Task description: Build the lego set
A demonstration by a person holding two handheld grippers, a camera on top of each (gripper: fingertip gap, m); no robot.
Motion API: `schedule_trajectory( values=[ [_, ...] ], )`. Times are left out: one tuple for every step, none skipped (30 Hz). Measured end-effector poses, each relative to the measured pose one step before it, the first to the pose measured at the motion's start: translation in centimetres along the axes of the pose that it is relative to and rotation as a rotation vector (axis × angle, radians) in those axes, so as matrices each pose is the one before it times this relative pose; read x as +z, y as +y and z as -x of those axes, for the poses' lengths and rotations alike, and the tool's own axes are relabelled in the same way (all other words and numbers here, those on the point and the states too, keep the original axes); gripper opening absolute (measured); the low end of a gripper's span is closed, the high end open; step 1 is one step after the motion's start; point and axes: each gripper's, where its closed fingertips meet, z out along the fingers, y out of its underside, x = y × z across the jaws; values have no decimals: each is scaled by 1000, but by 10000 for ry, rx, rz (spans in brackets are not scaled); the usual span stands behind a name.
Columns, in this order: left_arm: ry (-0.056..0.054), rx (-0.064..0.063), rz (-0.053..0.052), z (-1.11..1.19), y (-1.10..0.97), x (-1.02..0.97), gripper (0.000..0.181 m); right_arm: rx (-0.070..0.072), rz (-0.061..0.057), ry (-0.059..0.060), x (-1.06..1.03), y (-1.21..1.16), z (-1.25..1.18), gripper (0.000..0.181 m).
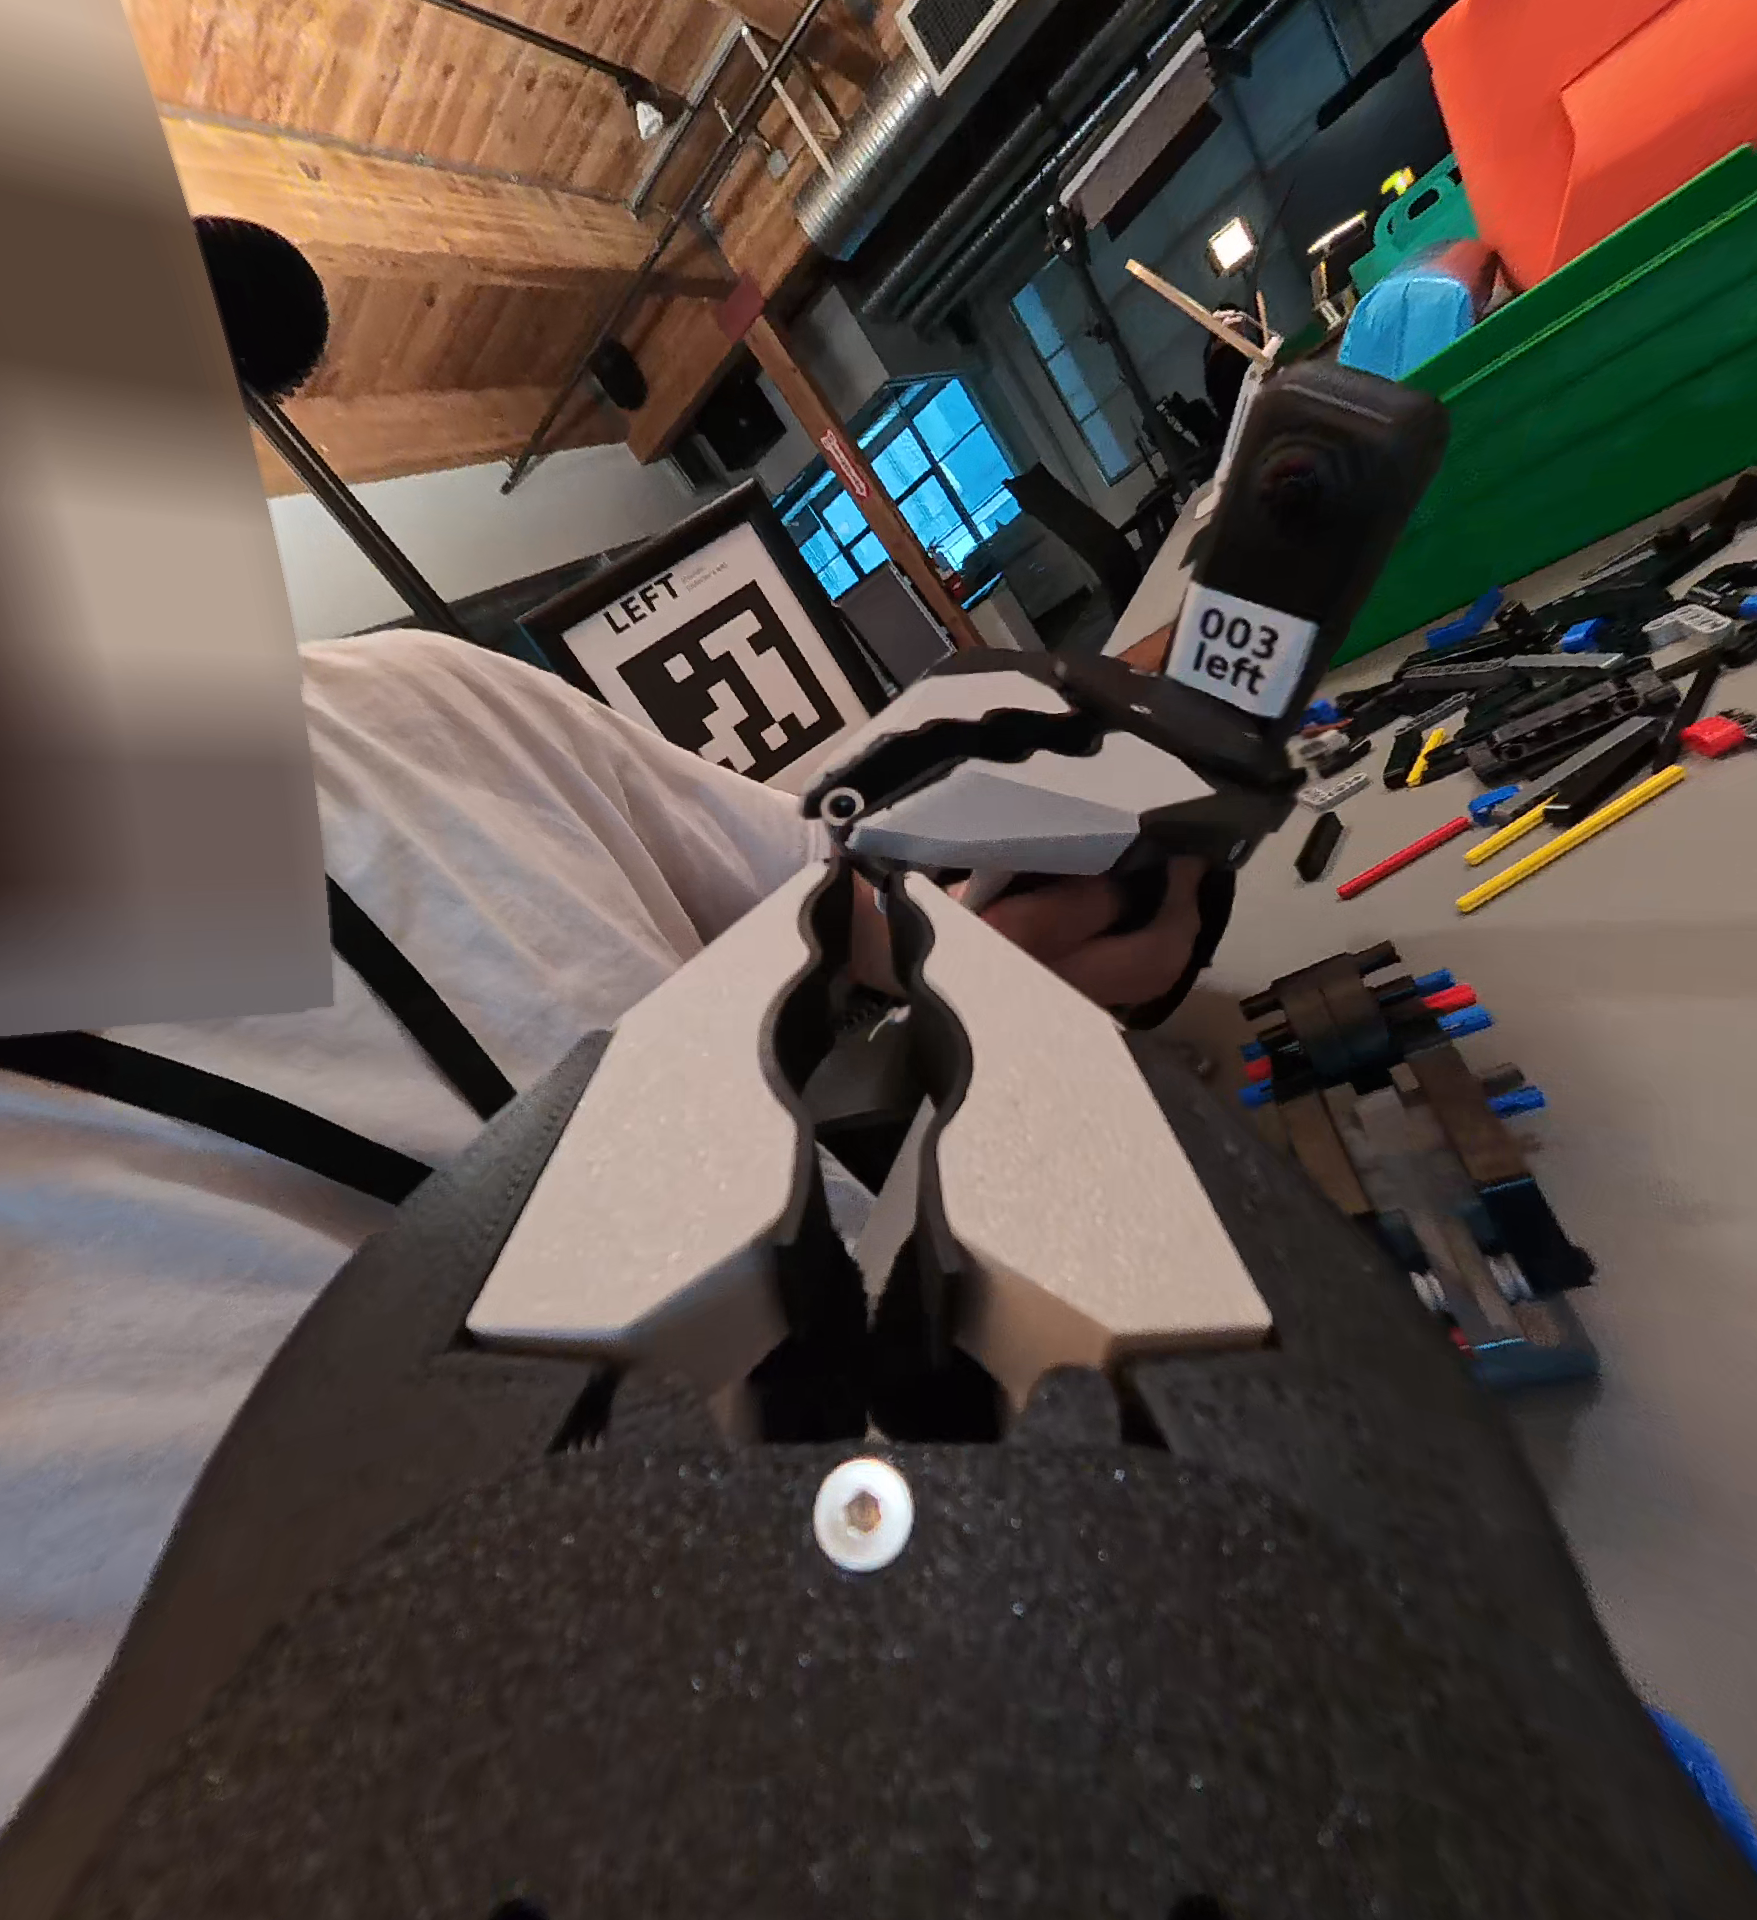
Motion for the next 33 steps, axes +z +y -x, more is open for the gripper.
schedule_trajectory(
  values=[
    [-149,243,-47,36,-56,40,6,24,-29,10,-21,-65,-34,5],
    [-121,183,-132,64,-176,-26,6,34,-42,73,-23,-93,-91,5],
    [-152,203,-217,117,-259,-72,6,88,-100,96,-101,-190,-172,5],
    [-143,207,-120,136,-140,-84,6,96,-22,42,-98,-45,-143,4],
    [-83,176,6,88,21,-58,6,110,21,-35,-34,83,-44,4],
    [-69,130,33,88,54,-68,6,94,-4,13,1,72,-115,4],
    [-65,119,-66,76,-88,-78,6,131,-120,-16,-10,-68,-41,3],
    [-66,139,-77,43,-95,-63,6,181,-77,-75,10,-37,-1,3],
    [-122,222,-49,62,-54,-28,7,185,-62,-55,-7,-45,-52,2],
    [-231,334,-42,138,-55,-30,7,150,-64,5,-41,-52,-135,2],
    [-320,411,-25,219,-70,-50,7,155,-85,42,-76,-93,-192,2],
    [-356,466,21,242,-50,-40,7,144,-78,44,-88,-84,-197,2],
    [-350,489,43,220,-40,-28,7,107,-86,33,-73,-86,-153,2],
    [-339,440,31,209,-60,-10,7,81,-104,45,-69,-123,-141,1],
    [-334,396,20,220,-58,5,8,29,-132,77,-62,-146,-144,1],
    [-279,365,-14,169,-102,-17,8,29,-115,45,-18,-133,-69,0],
    [-204,296,9,85,-46,23,8,-18,-30,37,-14,-39,-24,1],
    [-207,222,61,125,15,41,8,-175,-21,138,-66,-40,-90,1],
    [-228,200,77,182,12,3,8,-227,-6,171,-63,-49,-116,1],
    [-192,220,25,101,-35,7,8,-138,-19,96,-97,-119,-44,1],
    [-144,235,-9,23,-47,7,8,-173,-61,67,-91,-152,37,1],
    [-99,153,41,2,-15,15,8,-235,6,104,-36,-18,0,0],
    [-32,94,117,-55,72,23,7,-170,96,87,-11,99,-38,0],
    [5,83,128,-64,81,-4,7,-130,42,43,-15,42,-4,0],
    [-43,138,122,29,54,-77,7,-151,-34,102,-54,-58,-95,0],
    [24,271,189,-120,121,-73,6,-176,-58,-63,-77,-111,122,0],
    [49,463,385,-210,401,-21,6,-46,-89,-261,-116,-195,377,0],
    [-54,639,370,-177,419,-6,6,115,-21,-158,-104,-146,133,0],
    [45,644,225,-420,208,-39,6,239,98,14,-59,59,-239,6],
    [134,551,127,-580,68,-28,6,307,243,-67,45,334,-168,12],
    [27,479,91,-386,8,-13,6,343,333,-219,150,527,46,20],
    [18,467,145,-312,112,16,6,385,327,-222,254,548,58,25],
    [78,351,187,-323,161,53,6,227,271,-271,265,477,197,26]
  ],
)
